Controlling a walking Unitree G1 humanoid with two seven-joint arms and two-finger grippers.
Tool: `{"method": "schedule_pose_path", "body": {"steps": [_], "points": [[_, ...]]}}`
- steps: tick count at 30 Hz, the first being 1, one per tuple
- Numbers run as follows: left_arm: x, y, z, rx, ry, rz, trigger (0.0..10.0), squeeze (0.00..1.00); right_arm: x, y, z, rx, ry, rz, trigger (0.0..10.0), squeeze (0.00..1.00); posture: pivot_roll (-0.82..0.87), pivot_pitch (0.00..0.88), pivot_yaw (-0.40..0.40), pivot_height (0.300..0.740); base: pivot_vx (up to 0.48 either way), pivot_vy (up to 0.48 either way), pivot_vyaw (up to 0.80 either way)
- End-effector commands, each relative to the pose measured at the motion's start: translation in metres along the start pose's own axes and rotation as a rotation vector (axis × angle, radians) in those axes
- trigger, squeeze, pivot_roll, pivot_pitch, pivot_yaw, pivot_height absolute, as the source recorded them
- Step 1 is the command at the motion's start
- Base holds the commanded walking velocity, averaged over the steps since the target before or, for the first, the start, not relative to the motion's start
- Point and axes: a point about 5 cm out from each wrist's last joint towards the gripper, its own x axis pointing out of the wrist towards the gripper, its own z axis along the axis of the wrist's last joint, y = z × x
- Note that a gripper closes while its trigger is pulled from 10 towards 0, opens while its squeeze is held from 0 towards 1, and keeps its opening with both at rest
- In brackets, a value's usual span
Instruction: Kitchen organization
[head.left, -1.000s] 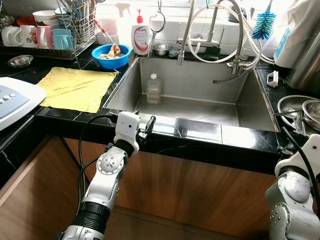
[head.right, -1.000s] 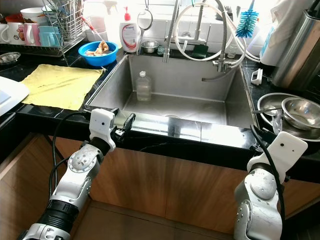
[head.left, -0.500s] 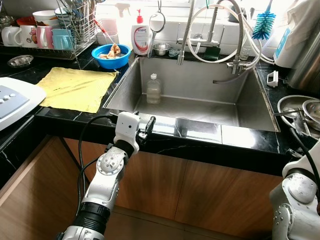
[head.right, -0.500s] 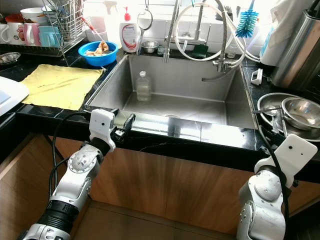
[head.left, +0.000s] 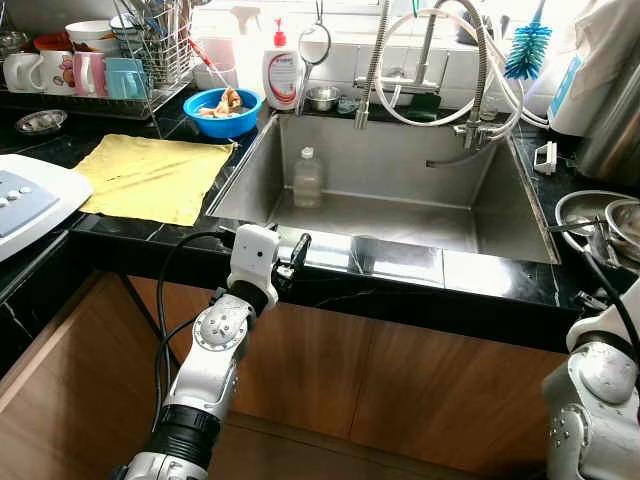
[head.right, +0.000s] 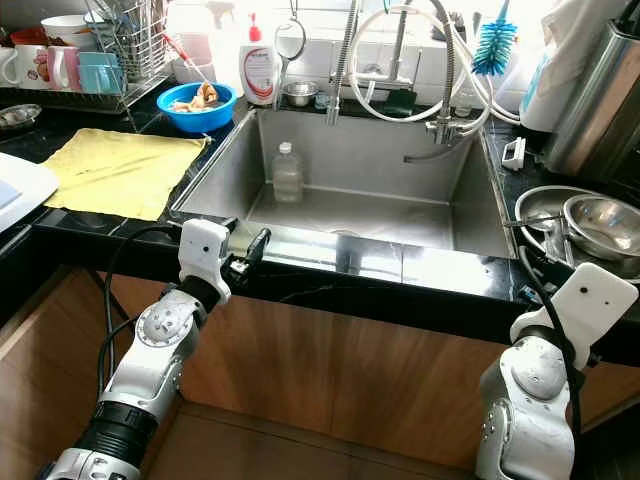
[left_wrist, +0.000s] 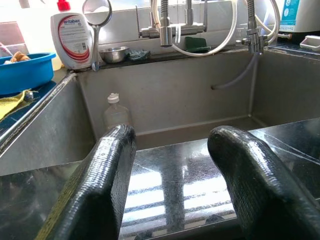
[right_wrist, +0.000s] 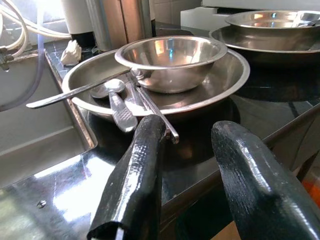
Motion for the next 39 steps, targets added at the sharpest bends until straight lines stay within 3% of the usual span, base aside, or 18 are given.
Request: {"method": "schedule_pose_path", "body": {"steps": [1,10,20,39], "points": [[-0.001,-0.002,0.003,0.016,-0.013,-0.010,10.0,0.00,0.003,-0.003,0.003,0.007,-0.014,-0.006,10.0,0.00,-0.02,0.000,-0.017,0.740,0.000,0.000,0.00],[-0.001,-0.003,0.003,0.015,-0.016,-0.016,10.0,0.00,0.005,-0.006,0.001,0.000,-0.011,-0.016,10.0,0.00,-0.02,0.000,-0.015,0.740,0.000,0.000,0.00],[0.000,-0.001,0.005,0.028,-0.021,-0.017,10.0,0.00,0.007,0.001,-0.007,-0.006,0.033,0.033,10.0,0.00,-0.01,0.000,-0.017,0.740,0.000,0.000,0.00],[0.001,-0.003,0.005,0.036,-0.021,-0.026,10.0,0.00,0.010,-0.004,0.004,0.022,-0.033,0.021,10.0,0.00,-0.02,0.000,-0.013,0.740,0.000,0.000,0.00]]}}
